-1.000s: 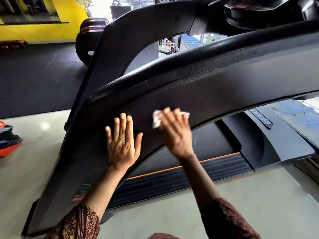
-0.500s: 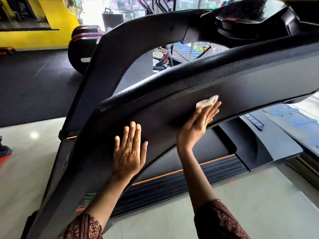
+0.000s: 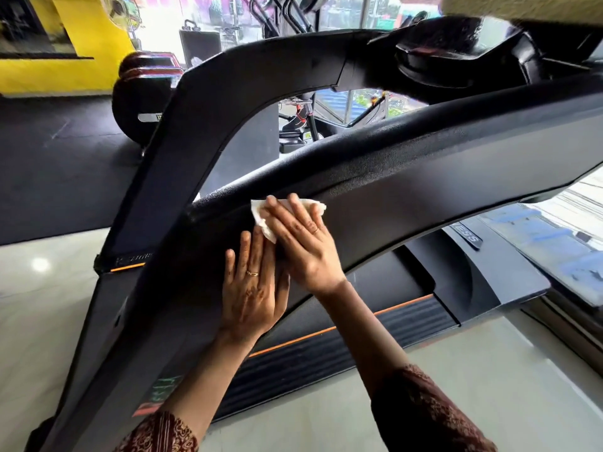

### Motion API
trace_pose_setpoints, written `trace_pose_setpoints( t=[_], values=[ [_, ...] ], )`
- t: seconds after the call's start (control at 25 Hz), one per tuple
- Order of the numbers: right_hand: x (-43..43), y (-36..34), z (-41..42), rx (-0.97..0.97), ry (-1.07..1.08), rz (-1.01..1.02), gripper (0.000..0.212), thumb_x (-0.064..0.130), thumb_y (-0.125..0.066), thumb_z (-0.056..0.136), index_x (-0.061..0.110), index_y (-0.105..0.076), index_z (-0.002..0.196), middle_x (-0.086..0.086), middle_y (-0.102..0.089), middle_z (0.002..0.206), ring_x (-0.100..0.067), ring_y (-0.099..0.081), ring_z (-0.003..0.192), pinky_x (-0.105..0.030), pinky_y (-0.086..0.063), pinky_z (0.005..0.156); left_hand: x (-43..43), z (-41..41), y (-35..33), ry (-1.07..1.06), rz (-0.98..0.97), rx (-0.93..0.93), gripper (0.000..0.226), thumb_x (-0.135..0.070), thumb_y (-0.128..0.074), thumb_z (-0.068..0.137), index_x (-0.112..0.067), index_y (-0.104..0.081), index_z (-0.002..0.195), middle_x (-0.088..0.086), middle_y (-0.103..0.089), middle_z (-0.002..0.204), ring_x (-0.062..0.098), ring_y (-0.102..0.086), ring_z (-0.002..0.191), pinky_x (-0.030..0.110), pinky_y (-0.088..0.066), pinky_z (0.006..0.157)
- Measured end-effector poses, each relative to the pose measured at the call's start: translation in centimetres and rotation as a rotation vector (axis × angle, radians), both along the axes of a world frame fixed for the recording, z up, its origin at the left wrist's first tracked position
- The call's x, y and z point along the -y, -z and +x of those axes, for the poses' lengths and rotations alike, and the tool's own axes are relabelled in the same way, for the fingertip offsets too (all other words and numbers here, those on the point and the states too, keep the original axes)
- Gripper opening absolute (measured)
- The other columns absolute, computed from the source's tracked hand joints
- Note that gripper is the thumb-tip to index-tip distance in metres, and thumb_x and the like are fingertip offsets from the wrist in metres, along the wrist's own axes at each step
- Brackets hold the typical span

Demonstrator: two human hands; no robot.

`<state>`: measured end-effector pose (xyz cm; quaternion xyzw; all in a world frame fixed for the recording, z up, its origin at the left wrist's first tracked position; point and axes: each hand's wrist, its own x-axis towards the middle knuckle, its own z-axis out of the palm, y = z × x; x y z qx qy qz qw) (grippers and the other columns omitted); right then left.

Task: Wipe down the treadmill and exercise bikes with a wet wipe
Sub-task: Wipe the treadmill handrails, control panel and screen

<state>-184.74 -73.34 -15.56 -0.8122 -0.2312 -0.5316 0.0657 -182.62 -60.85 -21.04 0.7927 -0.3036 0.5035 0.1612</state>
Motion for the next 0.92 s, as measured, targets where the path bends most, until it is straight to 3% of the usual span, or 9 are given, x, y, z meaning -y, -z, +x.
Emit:
trace_pose_setpoints(
  t=[0.08, 0.2, 0.24, 0.4, 0.52, 0.64, 0.72, 0.84, 0.92],
  values=[
    [2.2, -2.0, -0.2, 0.025, 0.108, 0.014, 0.035, 0.013, -0.031, 0.097, 0.004, -0.05, 0.125, -0.017, -0.055, 0.133, -0.03, -0.038, 0.133, -0.036, -0.021, 0.111, 0.1, 0.1, -0.4, 0.006, -0.008, 0.012, 0.062, -0.037, -0.03, 0.098, -0.009, -0.011, 0.15, 0.002, 0.008, 0.159, 0.017, 0.001, 0.146, 0.036, 0.001, 0.118],
    [6.0, -5.3, -0.6, 0.088, 0.322, 0.534, 0.035, 0.009, -0.035, 0.096, 0.0, -0.055, 0.123, -0.019, -0.055, 0.131, -0.034, -0.037, 0.132, -0.038, -0.014, 0.113, 1.3, 0.1, -1.8, 0.005, -0.058, 0.007, 0.072, -0.038, -0.037, 0.093, -0.013, -0.004, 0.151, -0.002, 0.007, 0.159, 0.015, 0.0, 0.146, 0.036, 0.001, 0.118],
    [5.4, -6.0, -0.5, 0.11, 0.338, 0.596, 0.034, 0.009, -0.039, 0.094, 0.0, -0.056, 0.123, -0.019, -0.056, 0.13, -0.035, -0.039, 0.131, -0.04, -0.013, 0.114, 2.0, 0.0, -2.0, 0.0, -0.083, 0.008, 0.073, -0.039, -0.038, 0.092, -0.013, -0.005, 0.151, -0.002, 0.006, 0.159, 0.016, -0.001, 0.146, 0.036, 0.001, 0.118],
    [1.4, -6.7, 0.0, -0.034, 0.165, 0.05, 0.035, 0.02, -0.048, 0.089, 0.004, -0.065, 0.115, -0.014, -0.064, 0.119, -0.034, -0.054, 0.12, -0.047, -0.023, 0.11, 4.2, 0.2, -2.5, -0.041, -0.143, 0.012, 0.066, -0.041, -0.034, 0.094, -0.012, -0.014, 0.149, -0.002, 0.005, 0.159, 0.017, -0.002, 0.147, 0.04, 0.0, 0.118],
    [7.8, -8.1, -0.4, 0.034, 0.347, 0.212, 0.032, 0.019, -0.046, 0.091, 0.004, -0.065, 0.113, -0.013, -0.064, 0.12, -0.032, -0.053, 0.122, -0.046, -0.02, 0.112, 4.8, -0.1, -2.4, -0.061, -0.193, -0.005, 0.074, -0.04, -0.038, 0.093, -0.014, -0.002, 0.151, -0.003, 0.007, 0.159, 0.018, 0.001, 0.147, 0.04, 0.004, 0.117],
    [10.4, -5.3, -1.3, 0.155, 0.371, 0.48, 0.037, 0.018, -0.034, 0.101, 0.001, -0.053, 0.129, -0.016, -0.048, 0.138, -0.032, -0.028, 0.139, -0.044, -0.01, 0.115, 5.4, -0.4, -2.4, -0.067, -0.217, -0.017, 0.073, -0.041, -0.035, 0.094, -0.013, 0.002, 0.151, -0.003, 0.009, 0.159, 0.018, 0.004, 0.146, 0.038, 0.006, 0.118],
    [8.0, -1.6, -1.1, 0.081, 0.216, 0.314, 0.036, 0.014, -0.035, 0.1, 0.006, -0.044, 0.134, -0.008, -0.039, 0.141, -0.024, -0.013, 0.145, -0.041, -0.008, 0.117, 5.8, -0.4, -2.4, -0.076, -0.199, -0.018, 0.071, -0.042, -0.031, 0.097, -0.013, 0.004, 0.151, -0.003, 0.012, 0.159, 0.018, 0.007, 0.146, 0.037, 0.007, 0.118],
    [10.1, 1.1, -1.8, 0.0, 0.125, -0.052, 0.038, 0.017, -0.04, 0.097, 0.015, -0.044, 0.135, -0.001, -0.039, 0.144, -0.016, -0.022, 0.143, -0.037, -0.019, 0.113, 6.1, -0.4, -2.3, -0.059, -0.167, -0.025, 0.067, -0.042, -0.027, 0.099, -0.014, 0.005, 0.151, -0.003, 0.014, 0.158, 0.017, 0.009, 0.146, 0.033, 0.006, 0.118],
    [14.0, 0.5, -2.0, 0.023, 0.25, 0.175, 0.037, 0.02, -0.032, 0.101, 0.01, -0.039, 0.136, -0.01, -0.036, 0.148, -0.017, -0.018, 0.142, -0.044, -0.02, 0.112, 6.7, -0.6, -2.1, -0.043, -0.101, -0.006, 0.064, -0.041, -0.025, 0.1, -0.015, 0.004, 0.151, -0.002, 0.014, 0.158, 0.017, 0.008, 0.146, 0.033, 0.005, 0.118]
  ],
)
